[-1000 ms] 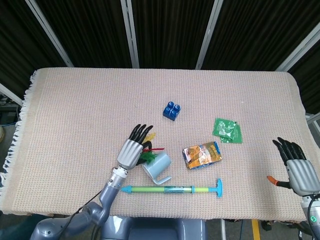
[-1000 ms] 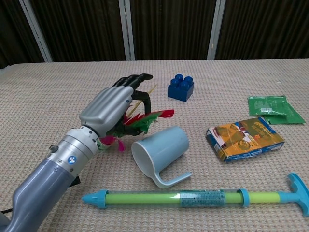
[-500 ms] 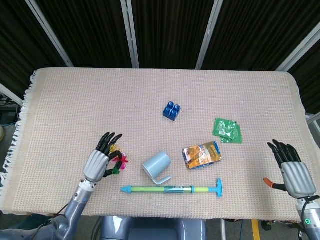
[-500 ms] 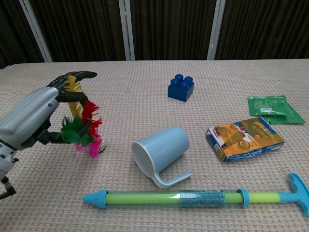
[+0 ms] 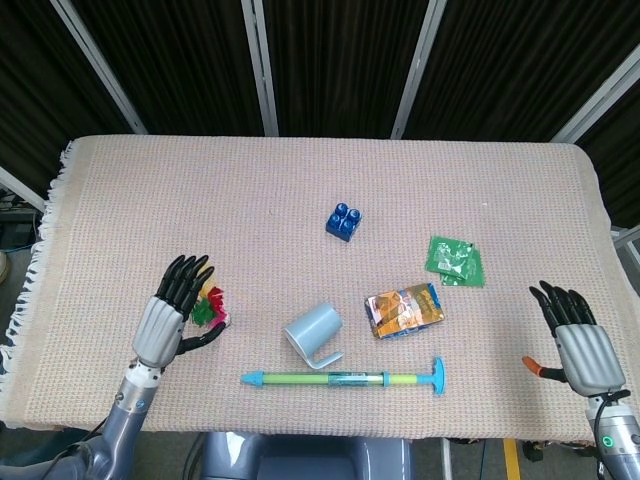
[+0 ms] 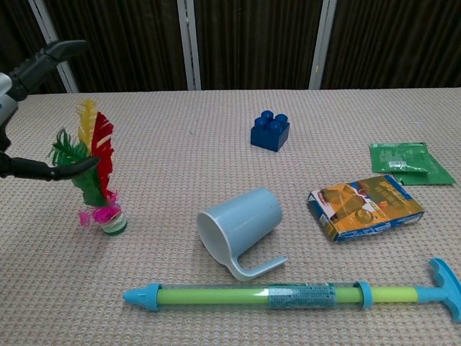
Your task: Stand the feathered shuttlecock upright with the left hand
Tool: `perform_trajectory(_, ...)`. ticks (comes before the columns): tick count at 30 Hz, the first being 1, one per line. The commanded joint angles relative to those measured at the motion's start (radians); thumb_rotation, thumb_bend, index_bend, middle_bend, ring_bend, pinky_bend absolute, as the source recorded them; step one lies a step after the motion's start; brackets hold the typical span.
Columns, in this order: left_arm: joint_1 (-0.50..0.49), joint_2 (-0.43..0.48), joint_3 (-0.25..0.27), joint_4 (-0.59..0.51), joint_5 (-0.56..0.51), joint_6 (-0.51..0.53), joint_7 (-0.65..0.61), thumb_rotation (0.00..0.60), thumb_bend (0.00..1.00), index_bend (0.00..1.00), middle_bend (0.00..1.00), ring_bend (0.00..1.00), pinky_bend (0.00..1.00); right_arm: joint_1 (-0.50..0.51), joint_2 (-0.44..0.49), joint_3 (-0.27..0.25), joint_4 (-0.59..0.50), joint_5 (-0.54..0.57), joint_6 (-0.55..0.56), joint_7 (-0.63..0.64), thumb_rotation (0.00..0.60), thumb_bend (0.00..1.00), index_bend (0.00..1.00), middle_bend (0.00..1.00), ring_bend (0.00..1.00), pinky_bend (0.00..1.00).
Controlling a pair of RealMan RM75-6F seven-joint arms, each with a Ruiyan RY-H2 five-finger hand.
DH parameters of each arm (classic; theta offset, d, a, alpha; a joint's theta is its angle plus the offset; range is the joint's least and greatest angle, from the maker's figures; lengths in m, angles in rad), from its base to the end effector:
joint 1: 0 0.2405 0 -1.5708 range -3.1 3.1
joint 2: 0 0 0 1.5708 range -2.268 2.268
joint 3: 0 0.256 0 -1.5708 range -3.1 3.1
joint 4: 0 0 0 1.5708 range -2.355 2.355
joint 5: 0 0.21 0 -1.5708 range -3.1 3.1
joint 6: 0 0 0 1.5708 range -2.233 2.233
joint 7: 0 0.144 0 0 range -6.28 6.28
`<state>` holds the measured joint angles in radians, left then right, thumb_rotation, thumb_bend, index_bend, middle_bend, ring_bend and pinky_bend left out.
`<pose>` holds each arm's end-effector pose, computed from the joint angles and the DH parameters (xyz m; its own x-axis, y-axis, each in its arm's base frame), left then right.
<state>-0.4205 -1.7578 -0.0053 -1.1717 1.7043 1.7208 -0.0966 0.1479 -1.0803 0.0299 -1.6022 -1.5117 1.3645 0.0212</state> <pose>-0.1911 0.2411 0.0054 0.0293 -0.1660 0.9857 0.8378 -0.5337 -0.1148 -0.3119 -0.1959 0.1539 0.4277 -0.1121 0.8970 -0.9038 -0.0722 0.4219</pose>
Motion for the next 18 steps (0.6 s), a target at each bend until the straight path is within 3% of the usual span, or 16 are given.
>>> perform_trajectory(1,0.039,0.122,0.008,-0.143,0.024,0.033,0.085,0.6,0.21,0.0,0.0,0.0,0.0,-0.002,-0.002,-0.004,0.001,-0.003,0.001,-0.003,0.6,0.12,0.0,0.0,0.0,0.0)
perform_trajectory(7,0.15,0.325,0.051,-0.331,0.051,0.143,0.163,0.6,0.21,0.0,0.0,0.0,0.0,-0.01,0.0,-0.013,-0.011,-0.031,0.025,-0.017,0.6,0.12,0.0,0.0,0.0,0.0)
perform_trajectory(12,0.323,0.581,0.161,-0.582,-0.132,0.121,0.426,0.6,0.21,0.0,0.0,0.0,0.0,-0.027,0.009,-0.017,-0.013,-0.049,0.061,-0.002,0.6,0.12,0.0,0.0,0.0,0.0)
perform_trajectory(18,0.396,0.589,0.132,-0.572,-0.319,0.066,0.452,0.6,0.23,0.0,0.0,0.0,0.0,-0.047,0.023,-0.015,-0.022,-0.056,0.102,0.024,0.6,0.12,0.0,0.0,0.0,0.0)
